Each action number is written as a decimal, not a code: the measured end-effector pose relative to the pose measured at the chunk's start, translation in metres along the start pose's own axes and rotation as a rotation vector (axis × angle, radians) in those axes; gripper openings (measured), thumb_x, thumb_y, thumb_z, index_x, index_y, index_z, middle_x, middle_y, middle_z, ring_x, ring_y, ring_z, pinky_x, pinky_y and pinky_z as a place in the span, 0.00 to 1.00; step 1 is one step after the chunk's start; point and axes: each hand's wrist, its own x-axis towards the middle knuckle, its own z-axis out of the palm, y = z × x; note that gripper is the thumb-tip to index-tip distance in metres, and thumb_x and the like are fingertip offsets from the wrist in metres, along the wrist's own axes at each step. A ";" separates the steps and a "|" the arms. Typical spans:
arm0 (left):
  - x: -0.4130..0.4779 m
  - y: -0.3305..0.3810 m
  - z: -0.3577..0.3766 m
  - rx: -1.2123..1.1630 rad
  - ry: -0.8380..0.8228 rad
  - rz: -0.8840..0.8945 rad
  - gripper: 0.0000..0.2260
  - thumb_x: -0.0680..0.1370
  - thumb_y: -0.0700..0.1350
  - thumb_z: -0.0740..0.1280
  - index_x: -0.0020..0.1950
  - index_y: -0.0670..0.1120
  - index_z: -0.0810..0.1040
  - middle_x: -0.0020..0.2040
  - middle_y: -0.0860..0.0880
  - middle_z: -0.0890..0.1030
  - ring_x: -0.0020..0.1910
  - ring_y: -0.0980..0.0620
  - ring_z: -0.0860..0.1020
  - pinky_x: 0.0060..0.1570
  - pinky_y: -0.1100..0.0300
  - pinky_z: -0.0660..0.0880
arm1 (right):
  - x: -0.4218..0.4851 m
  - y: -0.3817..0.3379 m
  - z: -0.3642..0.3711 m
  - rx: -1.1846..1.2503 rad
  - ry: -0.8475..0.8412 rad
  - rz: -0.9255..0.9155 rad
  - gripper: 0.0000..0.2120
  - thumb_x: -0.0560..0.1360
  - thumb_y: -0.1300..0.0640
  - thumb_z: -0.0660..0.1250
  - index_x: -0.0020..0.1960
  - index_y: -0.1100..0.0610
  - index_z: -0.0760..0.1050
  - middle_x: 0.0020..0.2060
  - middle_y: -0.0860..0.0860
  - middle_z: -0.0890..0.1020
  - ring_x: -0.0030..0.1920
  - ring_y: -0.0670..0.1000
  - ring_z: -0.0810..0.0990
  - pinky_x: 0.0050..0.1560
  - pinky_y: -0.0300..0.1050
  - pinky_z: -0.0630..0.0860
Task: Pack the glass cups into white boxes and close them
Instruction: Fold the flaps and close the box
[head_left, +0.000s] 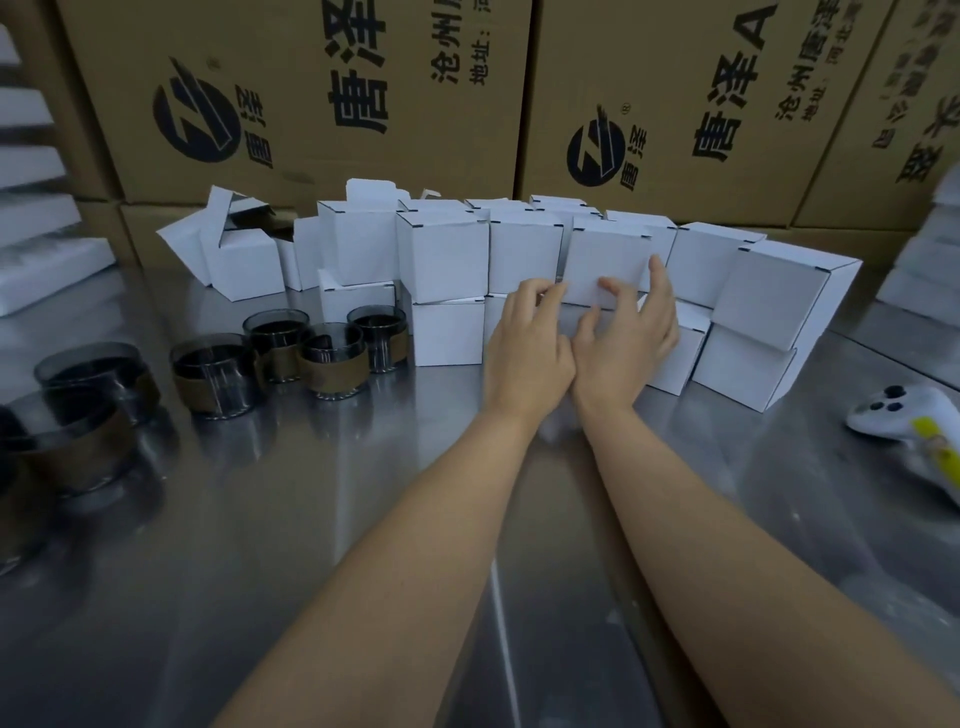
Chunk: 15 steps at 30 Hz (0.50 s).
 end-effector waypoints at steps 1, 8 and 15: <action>-0.003 0.002 -0.004 -0.037 0.009 -0.038 0.19 0.77 0.37 0.59 0.68 0.42 0.73 0.64 0.47 0.73 0.62 0.49 0.73 0.50 0.53 0.74 | -0.005 -0.005 -0.005 0.014 -0.016 0.000 0.15 0.73 0.66 0.63 0.58 0.56 0.77 0.74 0.53 0.65 0.74 0.53 0.62 0.72 0.46 0.51; -0.037 0.019 -0.047 -0.233 0.128 -0.276 0.10 0.78 0.47 0.56 0.55 0.46 0.73 0.50 0.53 0.79 0.48 0.51 0.78 0.46 0.53 0.75 | -0.045 -0.042 -0.041 0.347 -0.274 -0.082 0.23 0.73 0.73 0.57 0.63 0.57 0.73 0.61 0.52 0.74 0.54 0.48 0.76 0.57 0.42 0.71; -0.074 0.030 -0.093 -0.497 0.254 -0.480 0.08 0.81 0.42 0.59 0.42 0.47 0.70 0.35 0.55 0.76 0.36 0.59 0.74 0.39 0.63 0.71 | -0.088 -0.092 -0.062 0.756 -0.581 0.306 0.11 0.80 0.65 0.57 0.46 0.57 0.77 0.38 0.47 0.80 0.36 0.36 0.77 0.39 0.29 0.71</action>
